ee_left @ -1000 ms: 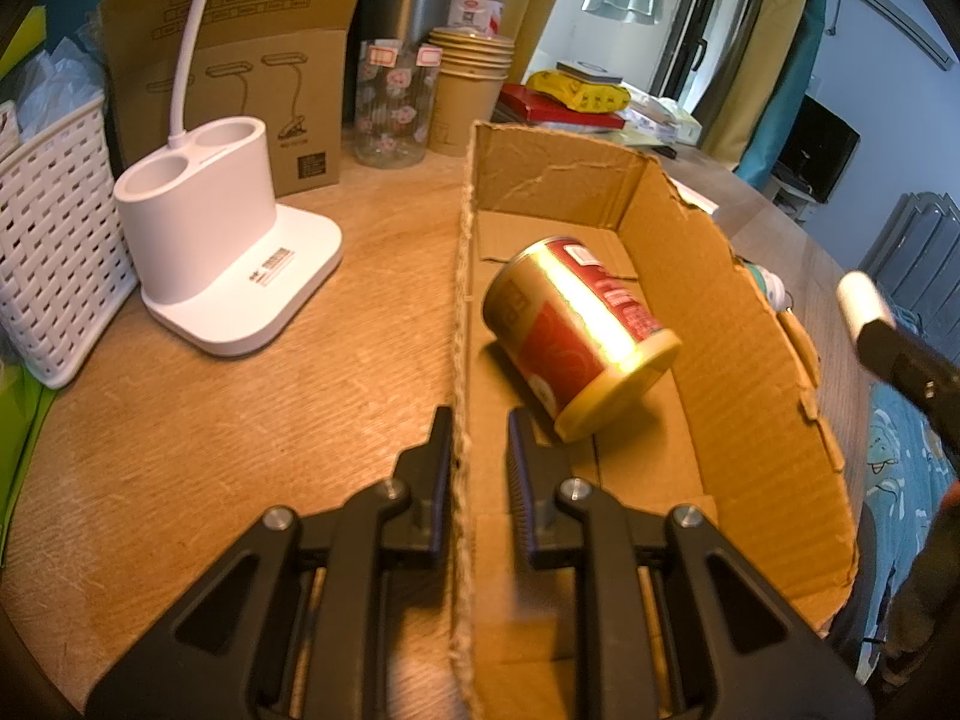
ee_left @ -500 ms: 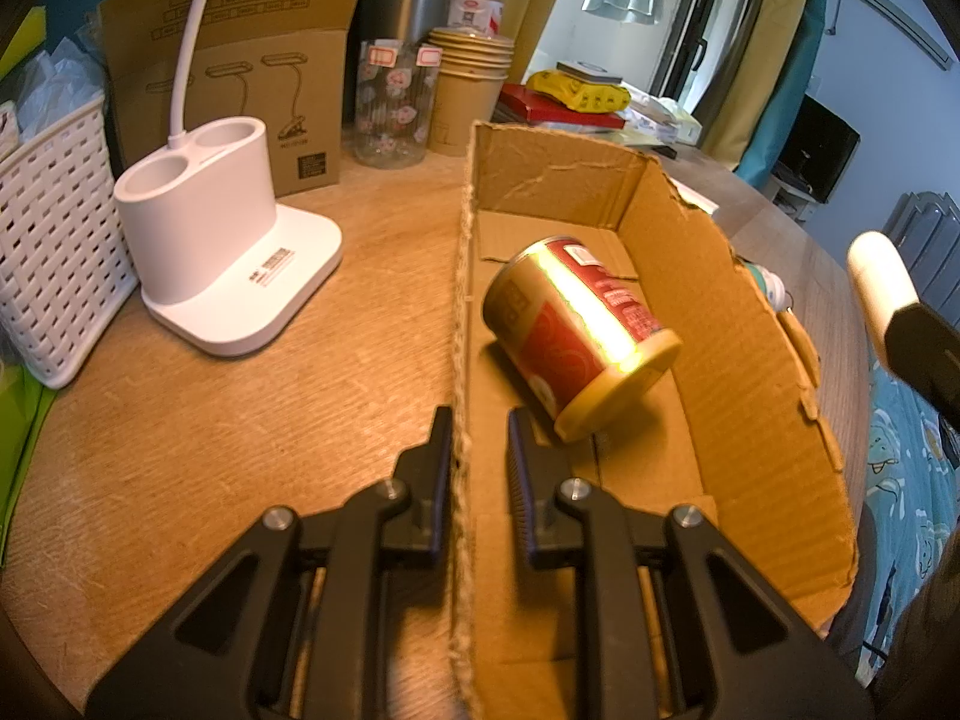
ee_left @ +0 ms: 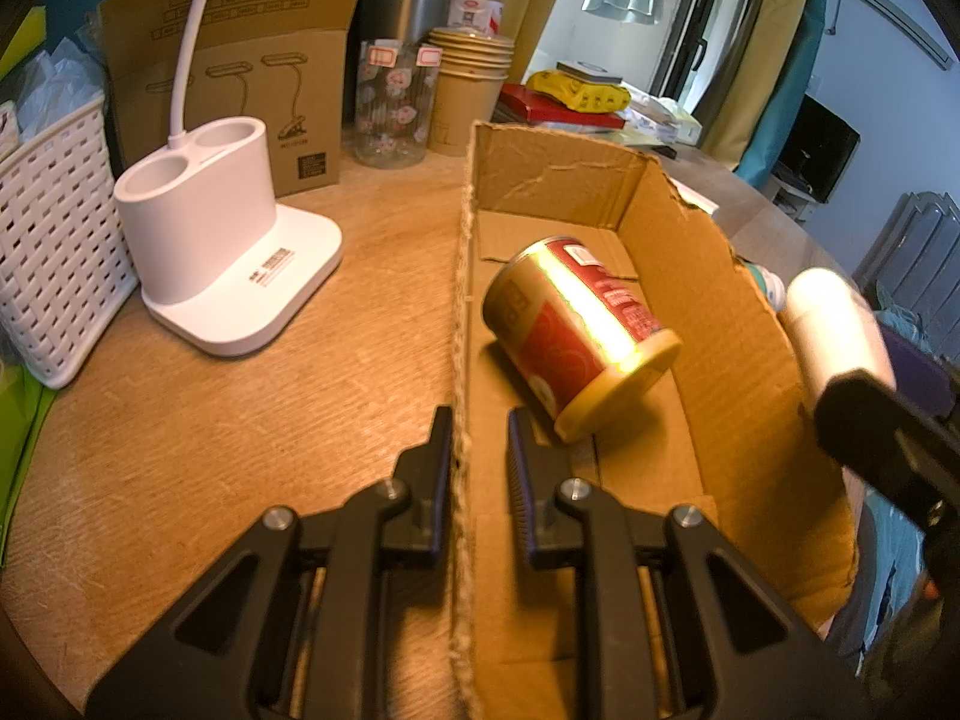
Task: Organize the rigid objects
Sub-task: 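Grasp the white earbuds case with the right gripper and drop it into the box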
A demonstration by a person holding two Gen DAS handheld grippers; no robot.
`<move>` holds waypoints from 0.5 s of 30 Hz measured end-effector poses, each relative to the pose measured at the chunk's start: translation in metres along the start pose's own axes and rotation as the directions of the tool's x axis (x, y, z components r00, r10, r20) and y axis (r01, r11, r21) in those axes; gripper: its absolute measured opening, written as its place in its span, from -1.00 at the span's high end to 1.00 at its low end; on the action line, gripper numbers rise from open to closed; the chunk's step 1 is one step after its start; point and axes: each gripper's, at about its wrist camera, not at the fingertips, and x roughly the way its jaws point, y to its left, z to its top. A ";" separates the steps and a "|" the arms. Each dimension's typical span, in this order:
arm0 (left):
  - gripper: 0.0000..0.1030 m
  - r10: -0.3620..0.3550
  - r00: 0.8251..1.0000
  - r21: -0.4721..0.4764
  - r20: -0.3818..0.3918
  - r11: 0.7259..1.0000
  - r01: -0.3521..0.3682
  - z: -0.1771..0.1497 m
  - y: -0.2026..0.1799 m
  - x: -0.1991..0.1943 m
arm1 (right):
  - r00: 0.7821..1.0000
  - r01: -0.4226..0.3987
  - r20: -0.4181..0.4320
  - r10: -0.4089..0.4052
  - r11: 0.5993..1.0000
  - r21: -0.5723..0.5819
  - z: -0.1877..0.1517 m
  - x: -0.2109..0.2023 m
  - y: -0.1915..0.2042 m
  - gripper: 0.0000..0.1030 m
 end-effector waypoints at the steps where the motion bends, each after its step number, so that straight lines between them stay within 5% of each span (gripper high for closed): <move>1: 0.64 0.000 1.000 0.000 0.000 1.000 0.000 0.000 0.000 0.000 | 1.000 -0.002 -0.003 0.002 1.000 0.000 0.000 0.001 0.000 -0.20; 15: 0.64 -0.002 1.000 -0.003 -0.001 1.000 0.002 0.000 -0.001 0.000 | 0.998 -0.045 -0.047 0.045 0.999 0.000 -0.005 0.016 -0.001 -0.20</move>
